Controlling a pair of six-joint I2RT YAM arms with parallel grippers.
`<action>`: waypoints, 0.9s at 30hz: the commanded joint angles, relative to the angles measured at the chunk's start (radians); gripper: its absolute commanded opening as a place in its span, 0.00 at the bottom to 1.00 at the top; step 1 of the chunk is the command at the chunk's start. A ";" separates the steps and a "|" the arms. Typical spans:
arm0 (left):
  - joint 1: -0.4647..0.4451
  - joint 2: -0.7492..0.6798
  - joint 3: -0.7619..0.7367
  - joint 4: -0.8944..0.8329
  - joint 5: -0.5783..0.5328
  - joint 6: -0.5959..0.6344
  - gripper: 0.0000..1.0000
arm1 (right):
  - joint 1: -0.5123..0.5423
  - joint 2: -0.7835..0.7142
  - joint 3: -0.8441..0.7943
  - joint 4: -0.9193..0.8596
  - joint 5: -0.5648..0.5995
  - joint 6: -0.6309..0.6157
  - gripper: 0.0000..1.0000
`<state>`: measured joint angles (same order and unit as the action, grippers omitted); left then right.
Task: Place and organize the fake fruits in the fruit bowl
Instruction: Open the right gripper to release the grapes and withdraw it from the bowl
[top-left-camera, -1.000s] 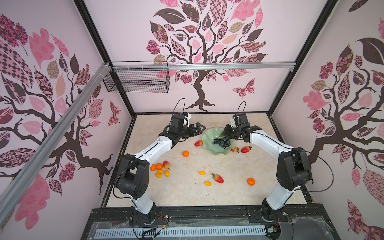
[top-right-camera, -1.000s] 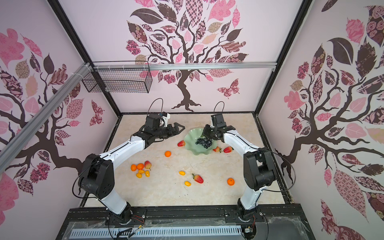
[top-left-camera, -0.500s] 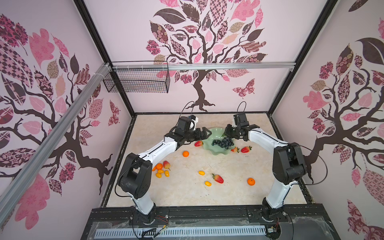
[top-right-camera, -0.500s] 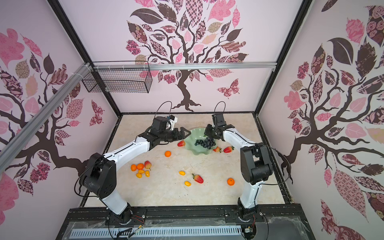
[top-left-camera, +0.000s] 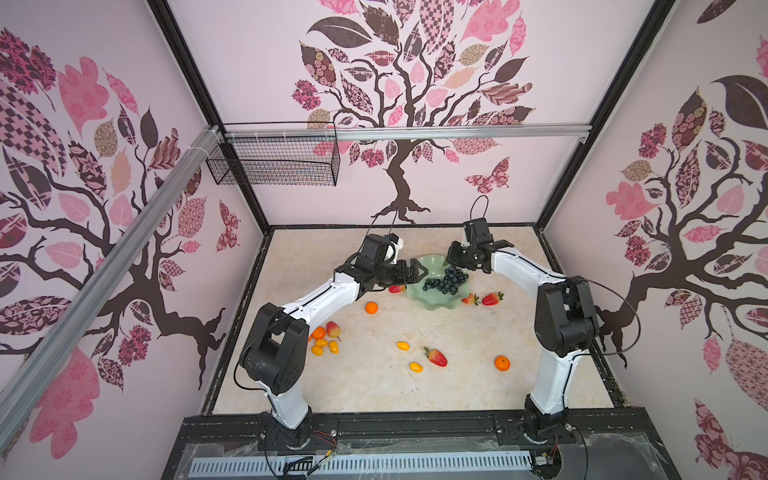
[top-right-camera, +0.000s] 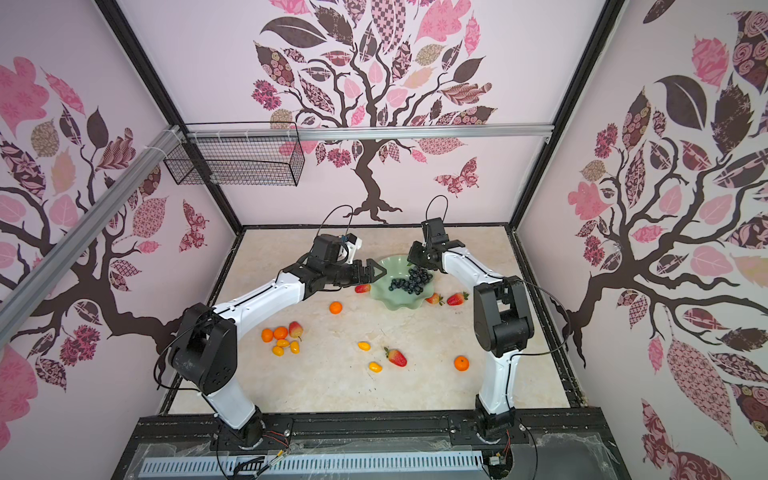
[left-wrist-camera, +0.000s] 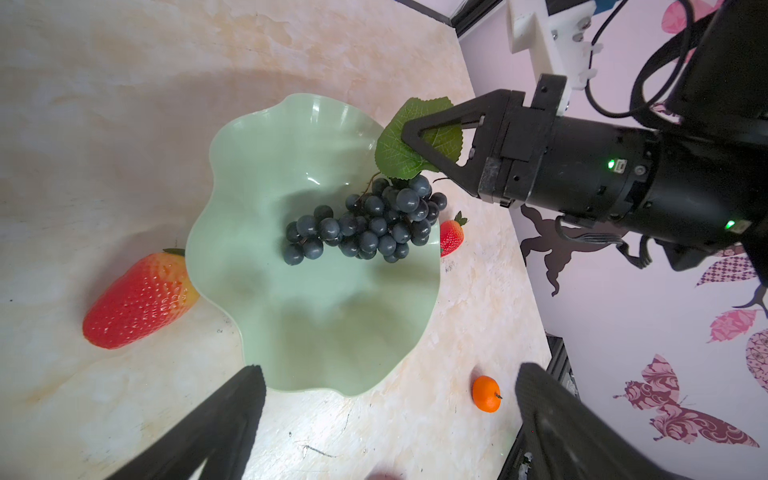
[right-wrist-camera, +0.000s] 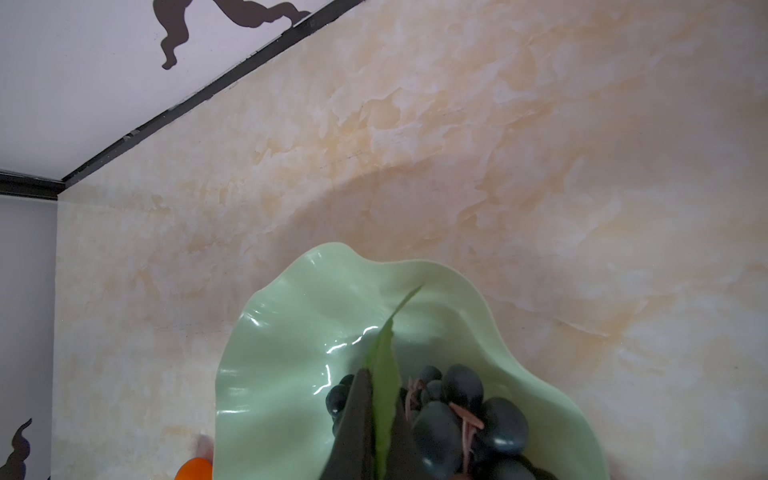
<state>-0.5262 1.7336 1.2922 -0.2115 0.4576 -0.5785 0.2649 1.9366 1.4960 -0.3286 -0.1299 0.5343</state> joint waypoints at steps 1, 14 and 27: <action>0.000 0.020 0.051 -0.012 0.023 0.016 0.98 | -0.006 0.038 0.017 -0.029 0.016 -0.012 0.00; -0.005 0.022 0.062 -0.026 0.047 0.040 0.98 | -0.016 -0.067 0.038 -0.070 0.027 -0.049 0.34; -0.056 -0.028 0.061 -0.061 0.011 0.137 0.98 | -0.019 -0.351 -0.228 -0.049 0.098 -0.076 0.38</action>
<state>-0.5663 1.7443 1.3132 -0.2672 0.4847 -0.4900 0.2520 1.6657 1.3190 -0.3656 -0.0704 0.4698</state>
